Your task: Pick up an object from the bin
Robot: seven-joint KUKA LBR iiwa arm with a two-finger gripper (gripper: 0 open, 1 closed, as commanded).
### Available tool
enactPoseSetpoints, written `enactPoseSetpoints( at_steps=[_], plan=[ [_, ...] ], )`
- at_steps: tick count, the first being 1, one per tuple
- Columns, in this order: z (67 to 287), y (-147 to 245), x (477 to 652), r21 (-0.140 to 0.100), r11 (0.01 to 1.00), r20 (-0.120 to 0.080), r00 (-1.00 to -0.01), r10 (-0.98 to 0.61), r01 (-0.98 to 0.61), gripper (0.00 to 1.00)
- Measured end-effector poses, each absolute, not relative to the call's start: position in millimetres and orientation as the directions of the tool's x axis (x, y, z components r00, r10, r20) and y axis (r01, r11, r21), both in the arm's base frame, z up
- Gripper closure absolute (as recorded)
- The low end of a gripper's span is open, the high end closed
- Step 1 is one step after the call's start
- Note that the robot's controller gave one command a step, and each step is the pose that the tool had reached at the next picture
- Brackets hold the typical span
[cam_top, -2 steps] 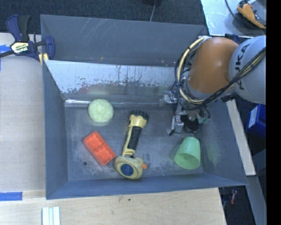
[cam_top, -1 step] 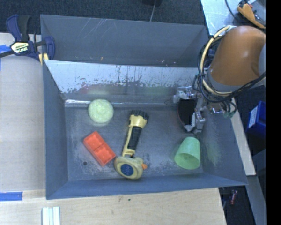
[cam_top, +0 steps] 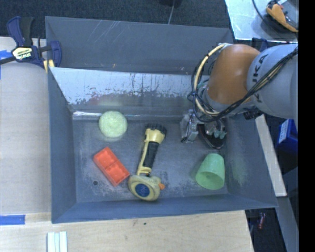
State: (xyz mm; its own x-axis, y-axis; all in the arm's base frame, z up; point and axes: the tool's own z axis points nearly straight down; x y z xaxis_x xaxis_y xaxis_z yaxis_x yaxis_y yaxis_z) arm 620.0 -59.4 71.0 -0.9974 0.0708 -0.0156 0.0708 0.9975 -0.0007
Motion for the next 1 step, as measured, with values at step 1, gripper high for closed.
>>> enactPoseSetpoints(
  at_steps=[1],
  plan=[
    [71.1, -59.4, 620.1, -0.001, 0.998, -0.016, -0.997, 0.071, 0.071, 1.0]
  ],
)
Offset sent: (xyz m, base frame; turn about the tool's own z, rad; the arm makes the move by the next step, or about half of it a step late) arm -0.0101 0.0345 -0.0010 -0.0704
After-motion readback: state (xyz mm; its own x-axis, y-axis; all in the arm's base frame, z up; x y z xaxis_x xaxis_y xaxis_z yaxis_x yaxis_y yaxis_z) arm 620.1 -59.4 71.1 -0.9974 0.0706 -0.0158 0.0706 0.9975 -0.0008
